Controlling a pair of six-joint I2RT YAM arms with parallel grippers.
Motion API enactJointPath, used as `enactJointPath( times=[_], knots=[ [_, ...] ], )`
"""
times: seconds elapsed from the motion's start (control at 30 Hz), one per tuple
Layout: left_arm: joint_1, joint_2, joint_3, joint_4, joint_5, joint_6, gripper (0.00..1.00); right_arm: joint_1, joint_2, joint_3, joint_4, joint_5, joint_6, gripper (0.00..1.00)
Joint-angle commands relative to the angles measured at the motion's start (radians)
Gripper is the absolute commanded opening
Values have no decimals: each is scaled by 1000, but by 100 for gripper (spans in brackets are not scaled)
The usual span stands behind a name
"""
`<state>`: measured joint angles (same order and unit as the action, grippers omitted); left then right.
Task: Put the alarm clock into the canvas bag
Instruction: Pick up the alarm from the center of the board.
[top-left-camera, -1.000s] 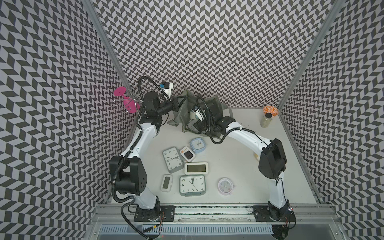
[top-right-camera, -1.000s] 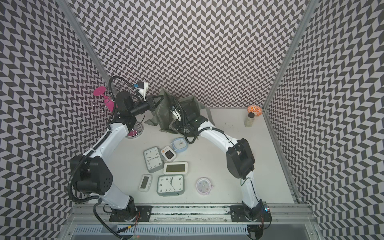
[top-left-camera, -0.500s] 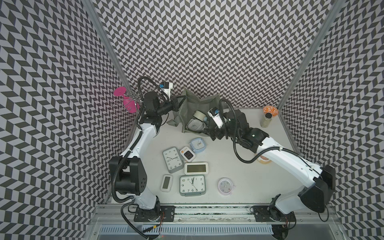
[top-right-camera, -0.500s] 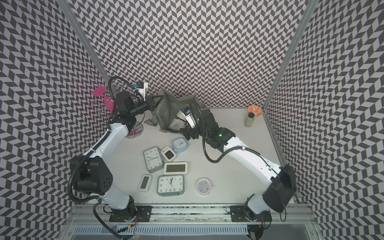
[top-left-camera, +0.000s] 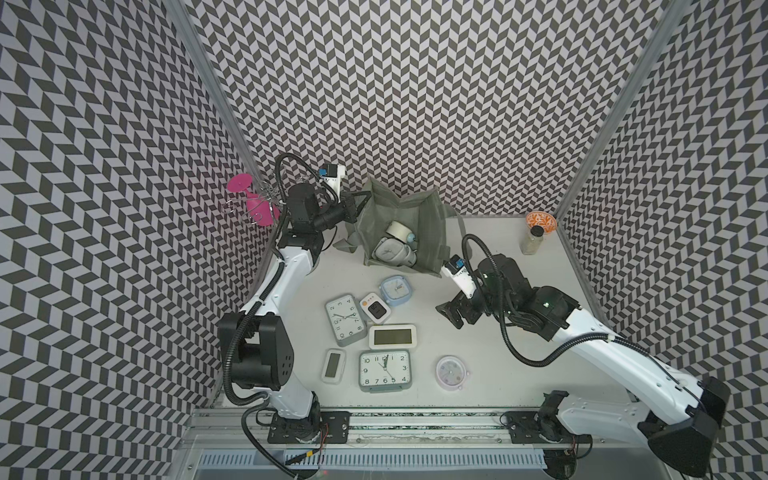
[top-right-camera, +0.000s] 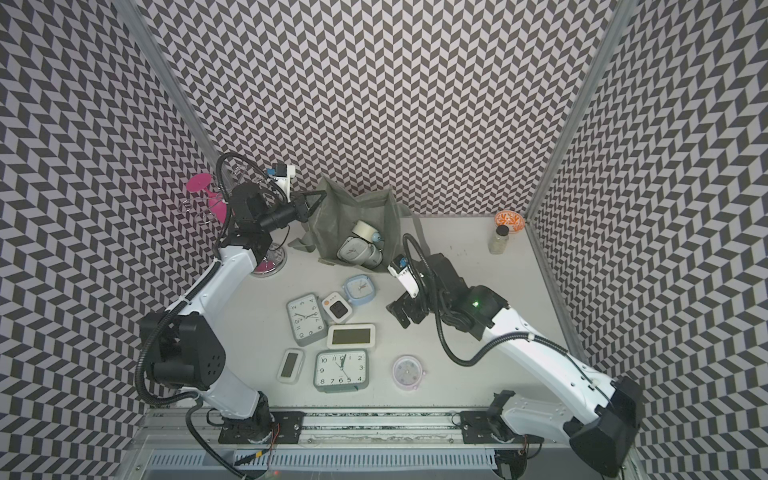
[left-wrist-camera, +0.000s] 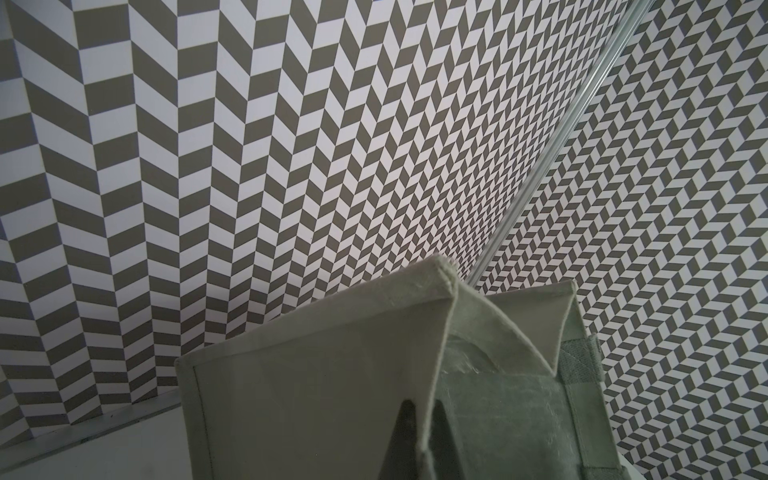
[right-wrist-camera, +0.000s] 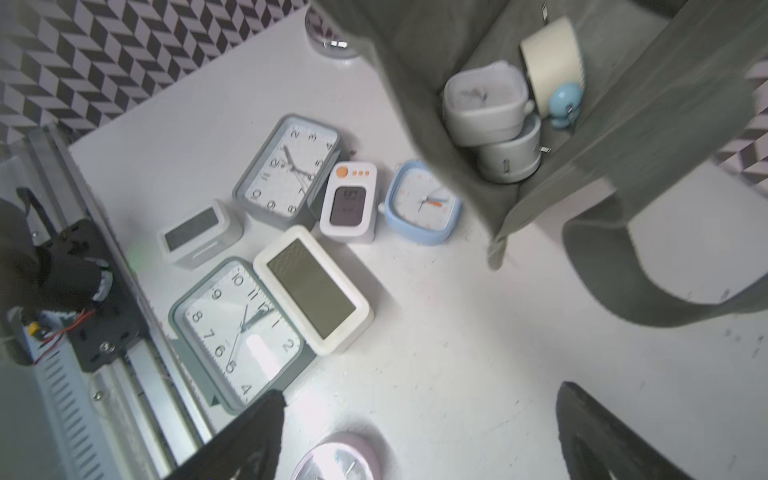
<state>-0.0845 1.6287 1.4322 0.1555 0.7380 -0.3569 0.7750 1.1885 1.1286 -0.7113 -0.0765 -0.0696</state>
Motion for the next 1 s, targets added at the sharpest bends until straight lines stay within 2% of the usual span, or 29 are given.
enactJointPath(
  times=[0.0,0.27,0.4,0.7,0.97],
  knots=[
    [5,-36,16,100,20,13,0,69,37,3,-127,48,105,99],
    [12,-34,14,99,21,15,0,246,166,-55,-228,154,349,99],
    [12,-32,14,99,22,10,0,286,181,-101,-220,165,418,99],
    [12,-24,14,99,18,7,0,290,185,-197,-150,112,429,99],
    [12,-26,14,99,18,3,0,299,226,-242,-82,117,440,99]
  ],
)
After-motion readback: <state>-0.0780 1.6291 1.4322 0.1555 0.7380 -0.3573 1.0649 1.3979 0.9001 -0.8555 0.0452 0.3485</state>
